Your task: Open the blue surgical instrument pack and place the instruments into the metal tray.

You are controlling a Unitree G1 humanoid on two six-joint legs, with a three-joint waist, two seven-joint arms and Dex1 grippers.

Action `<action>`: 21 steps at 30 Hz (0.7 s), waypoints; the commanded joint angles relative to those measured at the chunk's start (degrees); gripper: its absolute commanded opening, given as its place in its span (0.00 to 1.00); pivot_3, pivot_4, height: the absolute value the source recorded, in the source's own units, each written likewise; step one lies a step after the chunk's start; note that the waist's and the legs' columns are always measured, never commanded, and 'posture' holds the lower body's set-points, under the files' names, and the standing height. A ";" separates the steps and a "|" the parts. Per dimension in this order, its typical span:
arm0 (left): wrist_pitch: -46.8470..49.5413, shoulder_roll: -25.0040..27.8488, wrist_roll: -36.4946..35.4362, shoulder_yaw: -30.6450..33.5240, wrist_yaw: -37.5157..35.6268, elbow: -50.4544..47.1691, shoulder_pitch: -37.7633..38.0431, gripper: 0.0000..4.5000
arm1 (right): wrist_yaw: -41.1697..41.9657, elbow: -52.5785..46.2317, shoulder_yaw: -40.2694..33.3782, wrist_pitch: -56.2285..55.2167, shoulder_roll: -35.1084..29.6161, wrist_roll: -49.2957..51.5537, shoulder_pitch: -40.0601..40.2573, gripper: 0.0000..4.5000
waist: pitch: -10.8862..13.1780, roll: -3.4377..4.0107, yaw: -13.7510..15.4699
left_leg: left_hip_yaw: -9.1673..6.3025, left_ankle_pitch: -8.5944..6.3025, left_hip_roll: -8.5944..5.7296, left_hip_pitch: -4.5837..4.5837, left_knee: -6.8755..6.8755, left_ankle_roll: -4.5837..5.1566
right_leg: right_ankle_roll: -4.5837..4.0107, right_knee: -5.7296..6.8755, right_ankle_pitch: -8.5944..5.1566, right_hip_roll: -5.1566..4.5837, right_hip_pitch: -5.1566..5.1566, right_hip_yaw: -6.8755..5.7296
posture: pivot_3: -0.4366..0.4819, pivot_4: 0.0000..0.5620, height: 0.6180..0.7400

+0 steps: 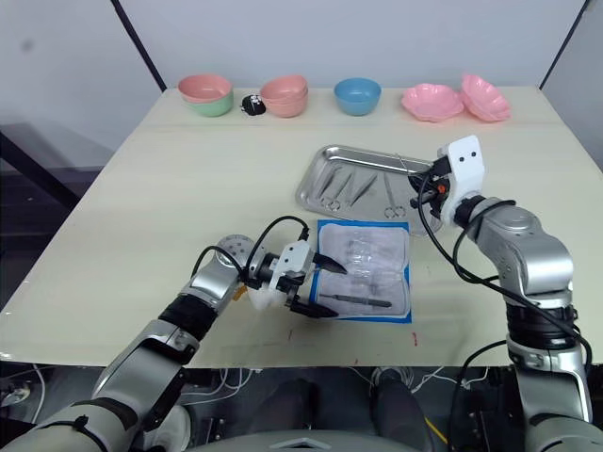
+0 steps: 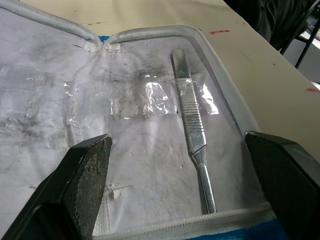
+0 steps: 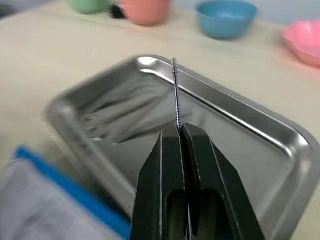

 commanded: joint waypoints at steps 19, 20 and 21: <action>3.87 2.30 5.75 -1.43 2.99 5.51 4.41 1.00 | -15.64 48.88 -3.01 -18.73 14.80 -10.25 -21.51 0.01 | -0.01 0.19 -1.26 | 0.03 0.13 -0.04 0.04 -0.01 0.22 | -0.12 0.04 0.18 0.10 0.01 0.05 | 0.48 0.27 1.00; 3.88 2.29 5.74 -1.41 3.00 5.43 4.49 1.00 | -15.30 50.91 -3.02 -20.47 14.85 -10.52 -22.06 0.01 | -0.01 0.19 -1.29 | 0.04 0.13 -0.04 0.04 -0.01 0.23 | -0.12 0.04 0.18 0.10 0.01 0.06 | 0.48 0.27 1.00; 3.94 2.28 5.73 -1.38 3.01 5.34 4.55 1.00 | -14.91 52.74 -3.07 -21.78 14.89 -10.66 -22.59 0.01 | 0.00 0.21 -1.29 | 0.06 0.13 -0.04 0.05 -0.01 0.23 | -0.11 0.04 0.19 0.11 0.01 0.08 | 0.48 0.27 1.00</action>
